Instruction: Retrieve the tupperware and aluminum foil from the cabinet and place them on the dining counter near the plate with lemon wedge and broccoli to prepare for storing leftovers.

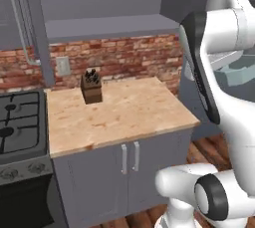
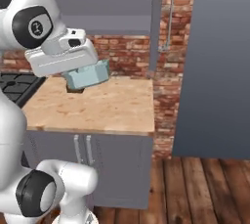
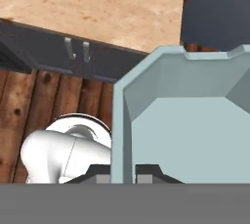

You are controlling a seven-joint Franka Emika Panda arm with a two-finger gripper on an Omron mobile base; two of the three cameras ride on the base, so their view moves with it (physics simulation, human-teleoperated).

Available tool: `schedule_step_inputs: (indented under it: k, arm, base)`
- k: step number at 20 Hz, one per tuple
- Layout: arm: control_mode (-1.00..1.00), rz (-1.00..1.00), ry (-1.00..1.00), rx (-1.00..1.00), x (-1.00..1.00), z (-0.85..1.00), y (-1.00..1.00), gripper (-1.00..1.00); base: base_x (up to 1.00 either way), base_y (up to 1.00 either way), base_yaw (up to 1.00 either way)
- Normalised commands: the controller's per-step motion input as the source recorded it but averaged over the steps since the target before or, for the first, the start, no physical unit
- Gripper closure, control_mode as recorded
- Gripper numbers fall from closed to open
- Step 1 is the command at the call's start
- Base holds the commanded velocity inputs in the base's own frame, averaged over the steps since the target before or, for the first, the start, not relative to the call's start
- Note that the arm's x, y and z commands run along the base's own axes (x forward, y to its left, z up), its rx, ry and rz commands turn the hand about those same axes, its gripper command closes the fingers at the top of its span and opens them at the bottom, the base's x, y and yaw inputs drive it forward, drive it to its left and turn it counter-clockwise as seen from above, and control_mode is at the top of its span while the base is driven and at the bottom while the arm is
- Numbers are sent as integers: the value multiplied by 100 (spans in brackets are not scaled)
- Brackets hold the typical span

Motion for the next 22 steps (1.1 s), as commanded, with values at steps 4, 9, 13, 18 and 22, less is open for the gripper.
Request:
schedule_step_inputs:
  k: [4,9,13,18,22]
  arm:
    - [100,0,0,0,0,0,0,100]
    - [100,0,0,0,0,0,0,100]
    - [100,0,0,0,0,0,0,100]
    - [100,0,0,0,0,0,0,100]
    - [100,0,0,0,0,0,0,100]
  base:
    - [-97,-24,-58]
    - [-23,0,-91]
    - [0,0,-100]
    - [0,0,-99]
    - [0,1,-96]
